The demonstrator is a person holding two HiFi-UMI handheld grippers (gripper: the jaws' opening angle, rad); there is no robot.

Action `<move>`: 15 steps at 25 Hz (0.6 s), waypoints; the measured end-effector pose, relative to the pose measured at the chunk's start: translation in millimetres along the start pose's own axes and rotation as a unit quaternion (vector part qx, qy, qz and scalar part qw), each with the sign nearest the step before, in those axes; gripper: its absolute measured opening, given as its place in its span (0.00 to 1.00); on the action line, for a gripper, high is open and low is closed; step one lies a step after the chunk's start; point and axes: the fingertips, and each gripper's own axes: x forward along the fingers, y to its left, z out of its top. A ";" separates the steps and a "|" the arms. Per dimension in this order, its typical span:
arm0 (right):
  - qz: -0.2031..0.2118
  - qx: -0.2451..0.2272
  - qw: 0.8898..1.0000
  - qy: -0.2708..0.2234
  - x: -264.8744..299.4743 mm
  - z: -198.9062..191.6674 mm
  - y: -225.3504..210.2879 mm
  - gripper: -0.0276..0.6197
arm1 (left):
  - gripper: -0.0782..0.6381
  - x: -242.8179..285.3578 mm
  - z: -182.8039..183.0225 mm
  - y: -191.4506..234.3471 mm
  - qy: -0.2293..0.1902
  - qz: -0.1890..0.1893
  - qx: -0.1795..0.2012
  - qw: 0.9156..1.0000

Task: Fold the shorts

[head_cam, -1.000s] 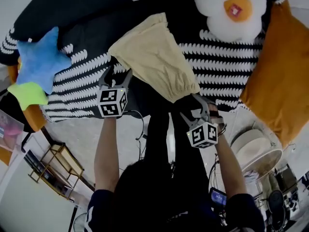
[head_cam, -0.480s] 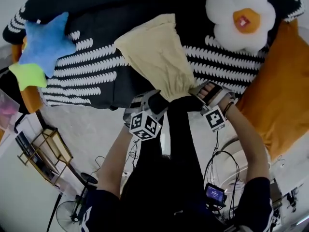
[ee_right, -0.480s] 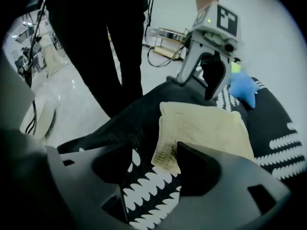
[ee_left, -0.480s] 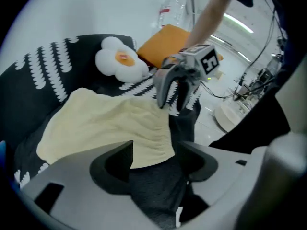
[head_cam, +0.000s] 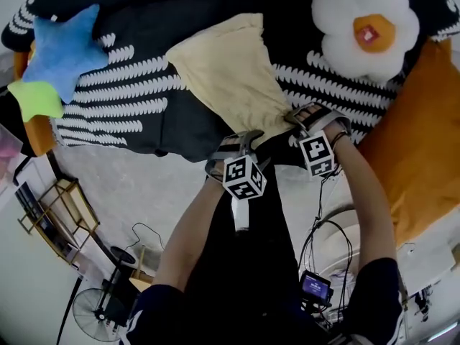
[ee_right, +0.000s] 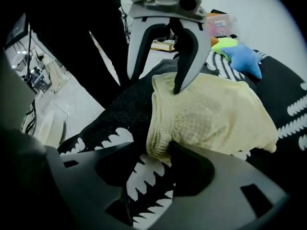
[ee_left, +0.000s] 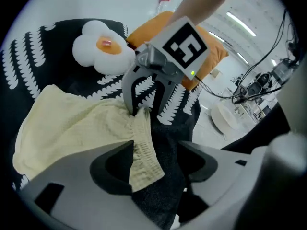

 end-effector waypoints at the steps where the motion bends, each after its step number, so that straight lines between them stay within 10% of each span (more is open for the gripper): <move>1: 0.003 0.014 1.000 -0.005 -0.8 2.7 -4.6 0.36 | 0.50 5.8 -3.7 2.5 0.018 0.001 0.010 1.000; 8: 0.068 0.191 0.978 -0.054 -4.3 9.8 -21.5 0.21 | 0.43 28.7 -16.1 25.7 0.062 0.056 0.042 0.996; 15: 0.137 0.458 0.861 -0.173 -33.3 16.5 -56.0 0.19 | 0.38 27.1 -10.6 37.0 0.044 0.103 0.028 0.993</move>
